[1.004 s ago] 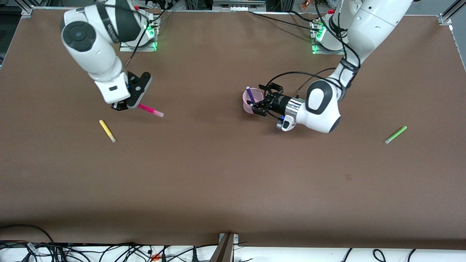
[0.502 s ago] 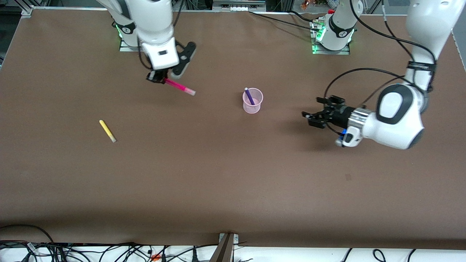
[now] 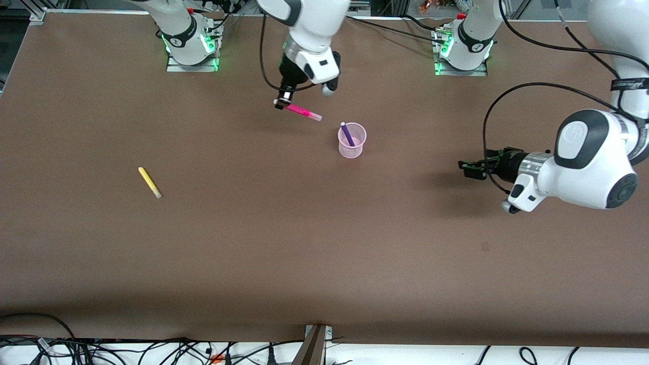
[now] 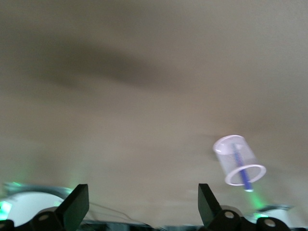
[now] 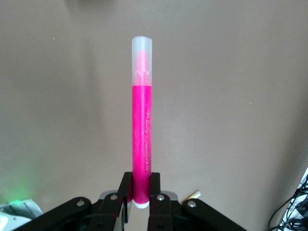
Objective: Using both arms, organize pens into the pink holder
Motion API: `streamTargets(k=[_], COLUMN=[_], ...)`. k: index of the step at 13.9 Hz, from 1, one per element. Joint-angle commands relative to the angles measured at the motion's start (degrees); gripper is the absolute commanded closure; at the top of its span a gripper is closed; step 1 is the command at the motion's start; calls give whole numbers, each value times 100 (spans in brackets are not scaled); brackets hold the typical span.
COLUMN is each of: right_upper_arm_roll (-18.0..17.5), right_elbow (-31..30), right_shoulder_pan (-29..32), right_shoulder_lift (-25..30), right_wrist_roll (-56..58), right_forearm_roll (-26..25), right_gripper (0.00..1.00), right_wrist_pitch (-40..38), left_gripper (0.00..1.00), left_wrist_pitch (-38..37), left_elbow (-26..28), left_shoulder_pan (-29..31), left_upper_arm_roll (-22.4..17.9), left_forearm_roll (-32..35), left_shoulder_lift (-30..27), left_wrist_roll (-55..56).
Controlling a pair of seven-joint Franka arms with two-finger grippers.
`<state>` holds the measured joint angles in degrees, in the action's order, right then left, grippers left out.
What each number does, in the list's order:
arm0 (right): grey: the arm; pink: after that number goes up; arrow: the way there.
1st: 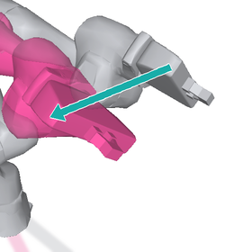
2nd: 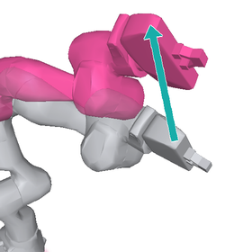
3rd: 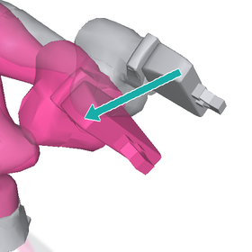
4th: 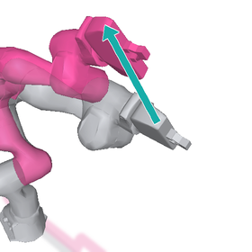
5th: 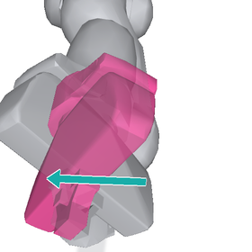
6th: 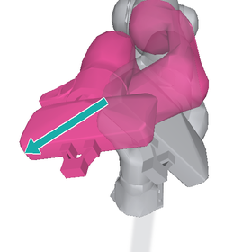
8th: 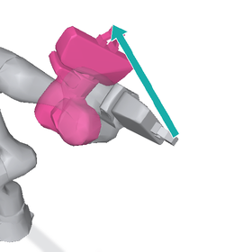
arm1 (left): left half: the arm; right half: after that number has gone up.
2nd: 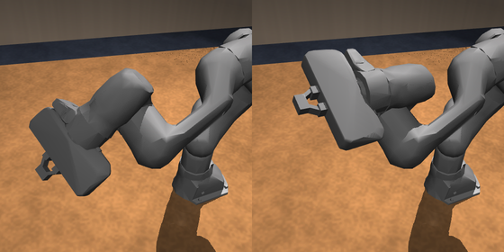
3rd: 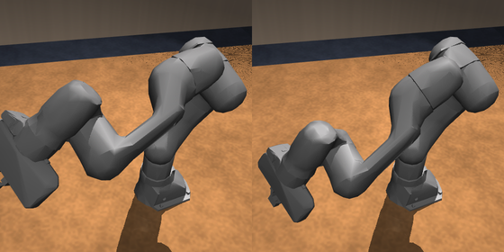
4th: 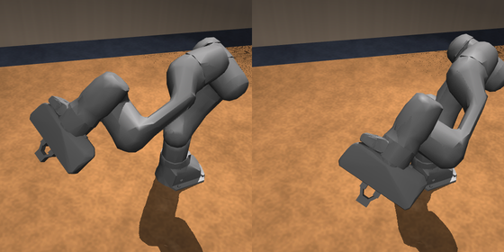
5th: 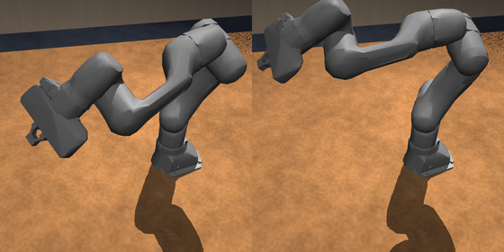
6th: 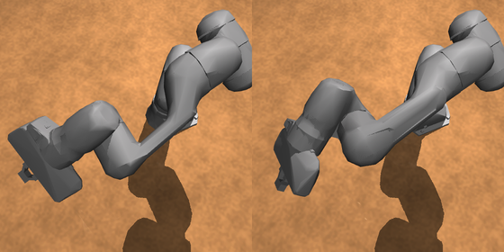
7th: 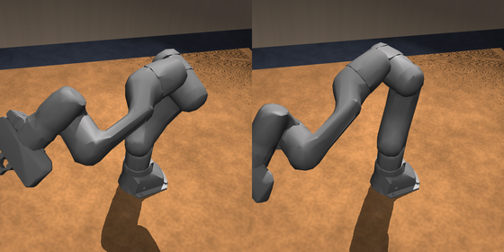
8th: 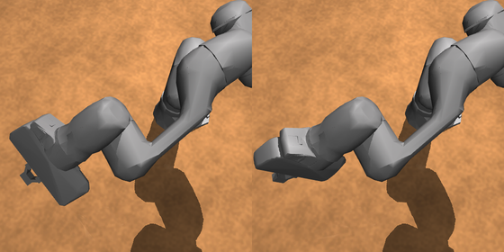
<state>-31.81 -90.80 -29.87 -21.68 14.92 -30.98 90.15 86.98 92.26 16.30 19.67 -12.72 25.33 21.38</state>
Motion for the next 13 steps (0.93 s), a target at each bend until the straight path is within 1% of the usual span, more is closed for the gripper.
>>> streamTargets(k=[1, 3, 4, 5, 6, 7, 8, 9, 11, 12, 13], right_upper_arm_roll=[131, 184, 245, 307, 464, 666, 842, 965, 1010, 1063, 1133], right_elbow=[720, 1596, 2019, 2205, 2233, 2269, 2399, 2575, 2717, 2717, 2717], right_shoulder_pan=[-509, -983, -1194, -1388, -1581, -1783, -1968, -2083, -2102, -2093, -2102], right_shoulder_lift=[-765, -1327, -1582, -1733, -1812, -1891, -1962, -2067, -2199, -2209, -2278], right_wrist_roll=[-524, -525, -525, -534, -551, -552, -552, -543, -543, -543, -543], right_forearm_roll=[-408, -689, -751, -761, -761, -761, -752, -752, -752, -752, -752], right_gripper=[100, 100, 100, 100, 100, 100, 100, 100, 100, 100, 100], right_wrist_pitch=[-497, -1093, -1401, -1517, -1501, -1466, -1422, -1343, -1133, -1018, -921], left_gripper=[0, 0, 0, 0, 0, 0, 0, 0, 0, 0, 0], left_wrist_pitch=[-146, -129, -85, -50, 46, 186, 449, 782, 1555, 1820, 1953], left_elbow=[64, 99, 108, 117, 152, 300, 562, 948, 1791, 2065, 2207], left_shoulder_pan=[319, 505, 566, 619, 672, 742, 847, 892, 1015, 1024, 1024], left_upper_arm_roll=[46, 46, 55, 55, 55, 55, 64, 64, 64, 64, 64], left_forearm_roll=[558, 1032, 1313, 1507, 1622, 1667, 1676, 1676, 1676, 1676, 1676], left_shoulder_lift=[-256, -256, -256, -256, -300, -405, -623, -904, -1519, -1731, -1855], left_wrist_roll=[-861, -1441, -1661, -1794, -1908, -2014, -2128, -2242, -2383, -2410, -2410])
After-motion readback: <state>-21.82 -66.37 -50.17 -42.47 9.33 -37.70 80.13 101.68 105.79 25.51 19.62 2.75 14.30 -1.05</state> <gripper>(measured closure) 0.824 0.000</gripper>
